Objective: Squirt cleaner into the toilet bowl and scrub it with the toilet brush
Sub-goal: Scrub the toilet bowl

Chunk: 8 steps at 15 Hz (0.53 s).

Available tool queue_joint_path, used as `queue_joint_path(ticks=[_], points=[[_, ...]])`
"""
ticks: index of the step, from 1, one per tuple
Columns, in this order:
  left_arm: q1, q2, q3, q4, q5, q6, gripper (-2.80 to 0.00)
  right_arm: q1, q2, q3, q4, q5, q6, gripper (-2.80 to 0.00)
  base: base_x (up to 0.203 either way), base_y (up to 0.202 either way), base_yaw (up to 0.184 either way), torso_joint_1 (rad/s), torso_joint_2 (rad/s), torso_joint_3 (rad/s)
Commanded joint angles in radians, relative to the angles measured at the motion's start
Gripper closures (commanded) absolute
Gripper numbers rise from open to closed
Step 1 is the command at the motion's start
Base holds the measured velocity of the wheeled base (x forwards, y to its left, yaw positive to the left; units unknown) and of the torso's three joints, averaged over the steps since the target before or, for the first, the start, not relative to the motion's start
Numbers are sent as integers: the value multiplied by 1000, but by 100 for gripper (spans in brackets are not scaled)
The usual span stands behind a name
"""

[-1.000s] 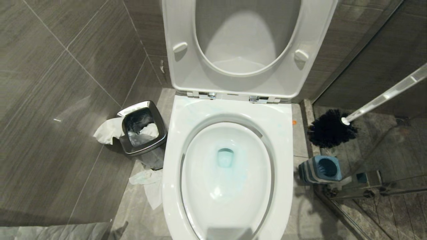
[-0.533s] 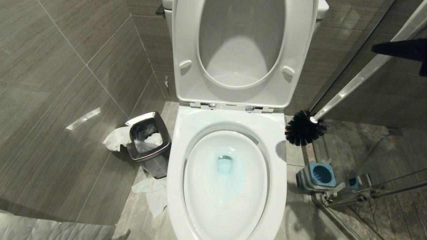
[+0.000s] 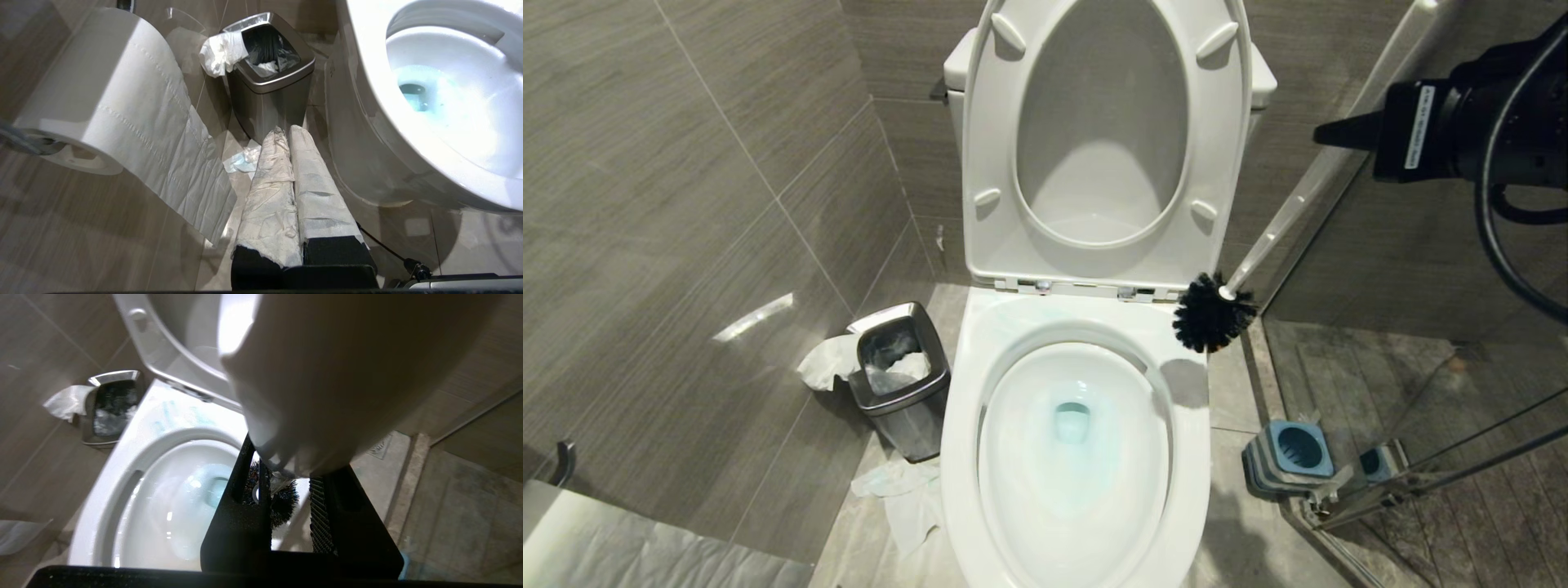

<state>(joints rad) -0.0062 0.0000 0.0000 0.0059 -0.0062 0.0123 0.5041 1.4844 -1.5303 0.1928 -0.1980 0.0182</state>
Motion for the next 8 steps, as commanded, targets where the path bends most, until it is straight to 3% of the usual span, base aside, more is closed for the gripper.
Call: queue_joint_path(ticks=[1,8], points=[[0,0,2,0,0,-3,0,53,64,-23,2,-26,8,0,0,0,0,4,5,113],[0,0,2,0,0,-5,0,112,327,-216,7,-196,16,0,0,0,0,1,2,17]])
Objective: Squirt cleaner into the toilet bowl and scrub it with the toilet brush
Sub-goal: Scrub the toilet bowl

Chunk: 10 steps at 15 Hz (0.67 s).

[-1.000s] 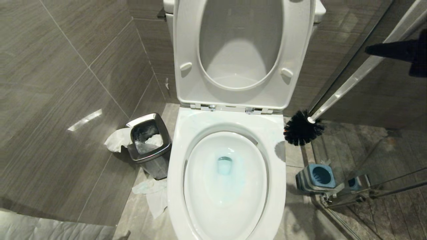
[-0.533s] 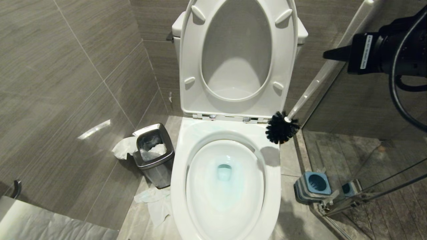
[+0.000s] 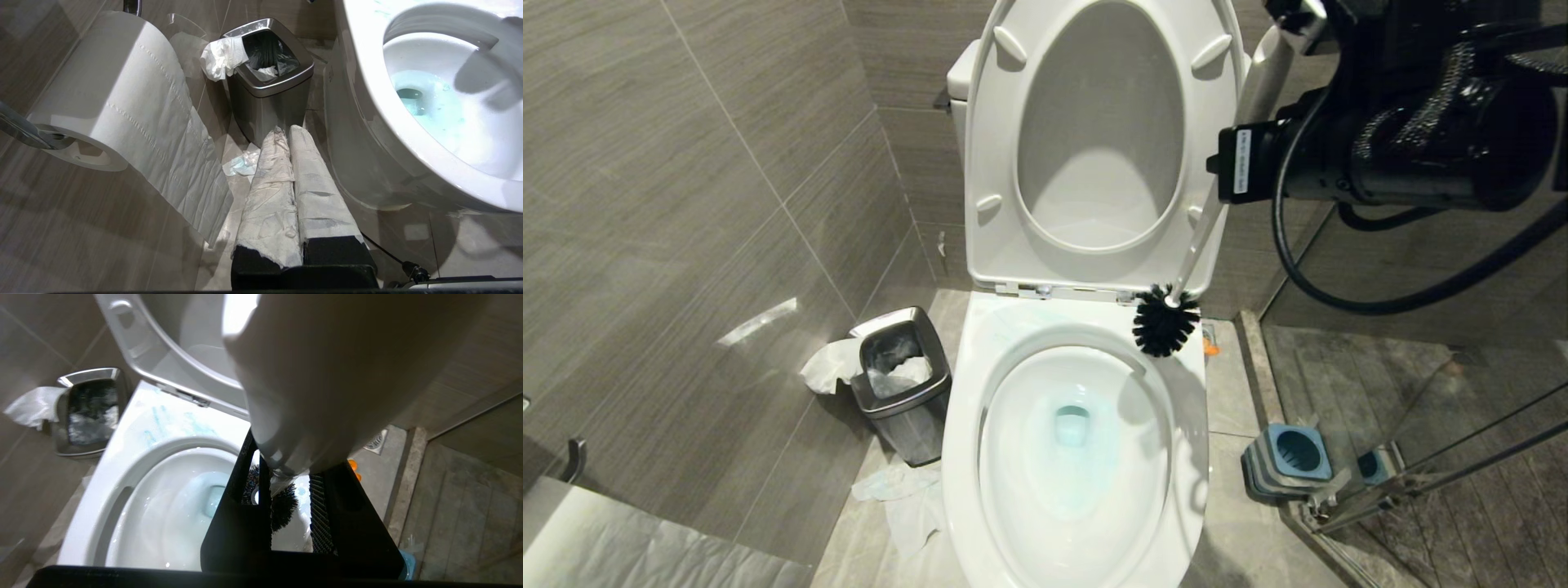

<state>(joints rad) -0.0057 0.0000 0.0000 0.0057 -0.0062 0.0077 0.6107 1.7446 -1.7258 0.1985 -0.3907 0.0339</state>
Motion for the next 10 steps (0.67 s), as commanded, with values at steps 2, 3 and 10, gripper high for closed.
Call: queue_joint_path(ticks=[2,3,10], points=[[0,0,2,0,0,0,0,20,129,-51,1,-27,12,0,0,0,0,0,0,0],[0,0,2,0,0,-2,0,33,157,-67,1,-32,32,0,0,0,0,0,0,0],[0,0,2,0,0,0,0,88,322,-144,-1,-57,80,0,0,0,0,0,0,0]])
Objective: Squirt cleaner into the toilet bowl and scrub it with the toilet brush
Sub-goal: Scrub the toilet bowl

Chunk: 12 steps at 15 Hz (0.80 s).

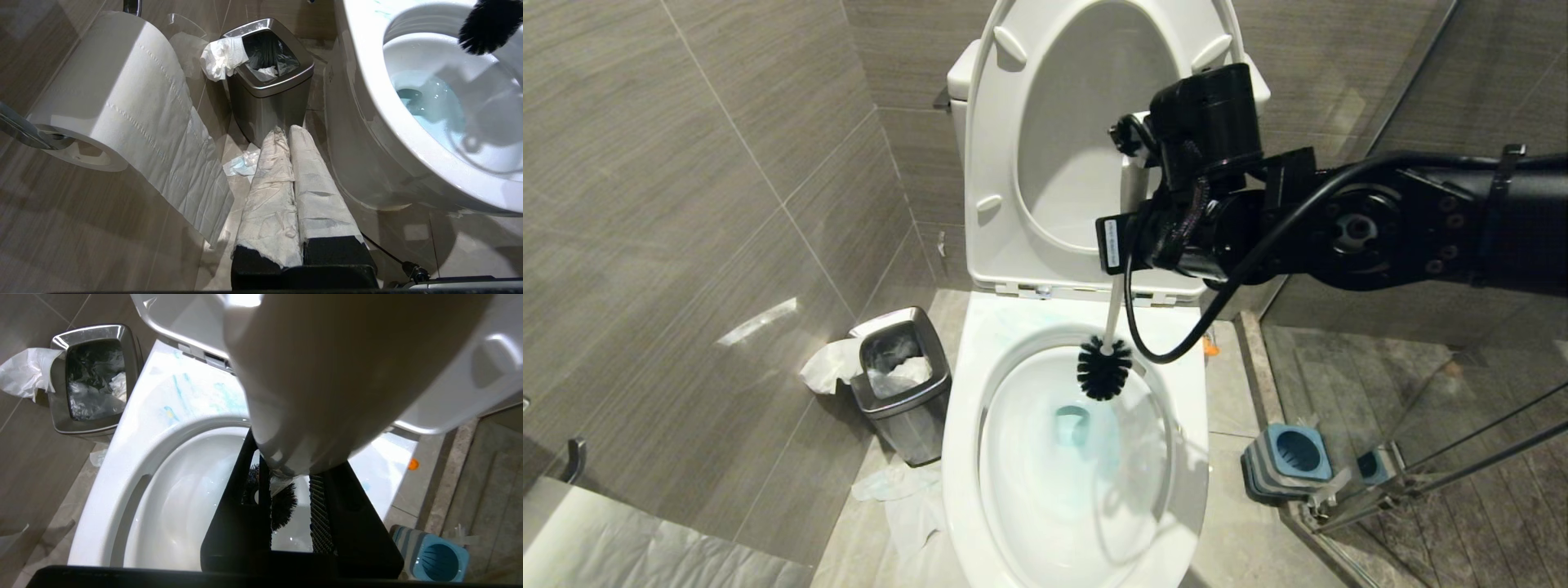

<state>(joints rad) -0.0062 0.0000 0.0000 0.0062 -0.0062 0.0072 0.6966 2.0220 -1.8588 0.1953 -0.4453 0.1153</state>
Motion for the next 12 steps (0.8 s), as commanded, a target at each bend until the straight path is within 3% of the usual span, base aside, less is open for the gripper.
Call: queue_joint_path(ticks=[1,6,12], points=[[0,0,2,0,0,0,0,2,70,-27,1,-2,3,0,0,0,0,0,0,0],[0,0,2,0,0,0,0,1,199,-115,-2,-28,44,0,0,0,0,0,0,0],[0,0,2,0,0,0,0,4,287,-119,-96,-50,42,0,0,0,0,0,0,0]])
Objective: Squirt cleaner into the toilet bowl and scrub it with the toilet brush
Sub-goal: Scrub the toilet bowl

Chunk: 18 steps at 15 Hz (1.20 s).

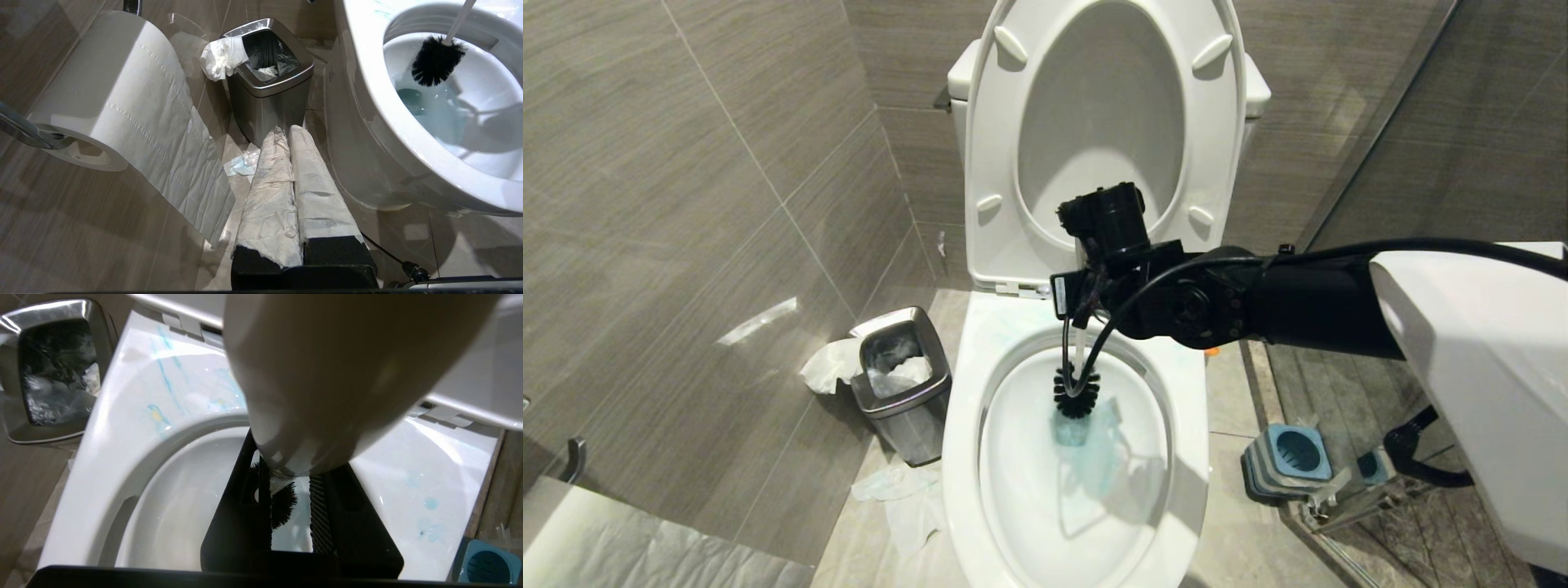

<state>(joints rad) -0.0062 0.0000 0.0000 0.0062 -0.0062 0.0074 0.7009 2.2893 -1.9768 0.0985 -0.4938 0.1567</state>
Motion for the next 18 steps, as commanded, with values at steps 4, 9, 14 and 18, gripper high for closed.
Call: queue_joint_path(ticks=[4,9,14,18], points=[[0,0,2,0,0,0,0,4,56,2,0,-22,32,0,0,0,0,0,0,0],[0,0,2,0,0,0,0,18,127,6,-2,-67,100,0,0,0,0,0,0,0],[0,0,2,0,0,0,0,28,120,4,-2,-95,116,0,0,0,0,0,0,0],[0,0,2,0,0,0,0,86,-44,36,9,-94,113,0,0,0,0,0,0,0]])
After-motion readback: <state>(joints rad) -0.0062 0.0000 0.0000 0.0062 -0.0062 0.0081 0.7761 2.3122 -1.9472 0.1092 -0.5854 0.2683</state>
